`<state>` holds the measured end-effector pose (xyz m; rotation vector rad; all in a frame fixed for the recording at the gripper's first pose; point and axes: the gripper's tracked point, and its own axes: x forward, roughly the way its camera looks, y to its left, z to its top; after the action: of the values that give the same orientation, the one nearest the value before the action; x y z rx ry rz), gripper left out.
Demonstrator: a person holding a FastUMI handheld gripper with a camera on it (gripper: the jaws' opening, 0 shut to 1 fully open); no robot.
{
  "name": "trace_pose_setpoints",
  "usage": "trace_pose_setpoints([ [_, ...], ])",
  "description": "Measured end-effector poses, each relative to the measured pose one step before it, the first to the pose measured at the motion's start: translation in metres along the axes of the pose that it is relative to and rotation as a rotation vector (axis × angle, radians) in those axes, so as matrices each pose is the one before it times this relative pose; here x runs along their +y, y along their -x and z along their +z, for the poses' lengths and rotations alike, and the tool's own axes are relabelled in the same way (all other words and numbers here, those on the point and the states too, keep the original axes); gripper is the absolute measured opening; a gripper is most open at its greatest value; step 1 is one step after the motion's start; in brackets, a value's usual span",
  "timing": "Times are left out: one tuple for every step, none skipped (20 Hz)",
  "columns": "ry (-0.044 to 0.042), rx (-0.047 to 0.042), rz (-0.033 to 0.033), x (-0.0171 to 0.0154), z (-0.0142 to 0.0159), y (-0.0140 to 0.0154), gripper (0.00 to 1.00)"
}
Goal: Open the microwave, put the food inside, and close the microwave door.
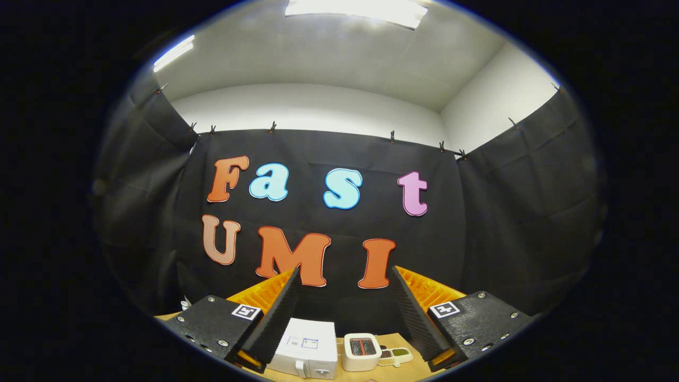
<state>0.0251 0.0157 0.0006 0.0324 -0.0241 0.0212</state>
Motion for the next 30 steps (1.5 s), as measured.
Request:
trace_pose_setpoints([
  [-0.00397, 0.01975, 0.00094, 0.00242, -0.01024, 0.00028, 1.0],
  [-0.00443, 0.01918, 0.00573, 0.00188, -0.01048, -0.00053, 1.0],
  [-0.00995, 0.01019, 0.00045, 0.00251, -0.00908, -0.00094, 1.0],
  [-0.0115, 0.01398, -0.00913, -0.00056, -0.00931, -0.00121, 1.0],
  [-0.02094, 0.01945, -0.01957, -0.0004, -0.01397, -0.00165, 1.0],
  [-0.01175, 0.03199, -0.00922, 0.00307, -0.01739, 0.00086, 1.0],
  [0.00004, 0.02329, 0.00454, 0.00569, -0.01702, -0.00011, 1.0],
  [0.00631, 0.01188, 0.00387, 0.0059, -0.01121, -0.00019, 1.0],
  [0.00507, 0.01059, 0.00359, 0.00397, -0.01062, -0.001, 1.0],
  [0.00097, 0.01205, 0.01186, 0.00442, -0.0119, -0.00098, 1.0],
  [-0.00664, 0.01146, 0.00768, 0.00529, -0.0112, -0.00105, 1.0],
  [-0.00896, 0.01916, 0.01368, 0.00461, -0.01321, -0.00197, 1.0],
  [-0.01203, 0.01624, 0.01329, 0.00658, -0.01308, -0.00201, 1.0],
  [-0.00926, 0.03145, 0.01153, 0.00355, -0.01764, -0.0025, 1.0],
  [-0.00744, 0.0284, 0.0052, 0.00254, -0.01642, -0.00347, 1.0],
  [-0.00428, 0.03335, -0.00098, 0.00166, -0.01716, -0.00364, 1.0],
  [-0.01444, 0.05226, -0.00549, -0.00061, -0.0199, -0.0028, 1.0],
  [-0.02802, 0.04829, 0.01299, 0.00516, -0.01839, -0.00289, 1.0],
  [-0.02438, 0.03102, 0.01146, 0.00454, -0.01288, -0.00041, 0.99],
  [-0.01045, 0.01965, -0.0027, -0.0008, -0.01017, -0.00284, 0.99],
  [0.00604, 0.00791, -0.00533, -0.00103, -0.00806, -0.00407, 0.98],
  [0.01583, 0.00269, -0.00515, -0.00099, -0.00733, -0.00535, 0.98],
  [0.01589, 0.00478, 0.0031, 0.00137, -0.00769, -0.00433, 0.98],
  [0.01077, 0.015, 0.00695, 0.00178, -0.00883, -0.0049, 0.98],
  [0.00418, 0.01704, 0.01076, 0.00203, -0.01021, -0.00393, 0.98],
  [0.0044, 0.01044, 0.00807, 0.00307, -0.00816, -0.00445, 0.98],
  [0.00668, 0.01611, 0.00348, 0.00053, -0.00985, -0.00427, 0.98],
  [0.00941, 0.00886, 0.00706, 0.00307, -0.0087, -0.00584, 0.98],
  [0.01294, 0.01838, 0.00197, 0.00265, -0.00978, -0.00638, 0.98],
  [0.01523, 0.02636, 0.00841, 0.00262, -0.0105, -0.00686, 0.98],
])
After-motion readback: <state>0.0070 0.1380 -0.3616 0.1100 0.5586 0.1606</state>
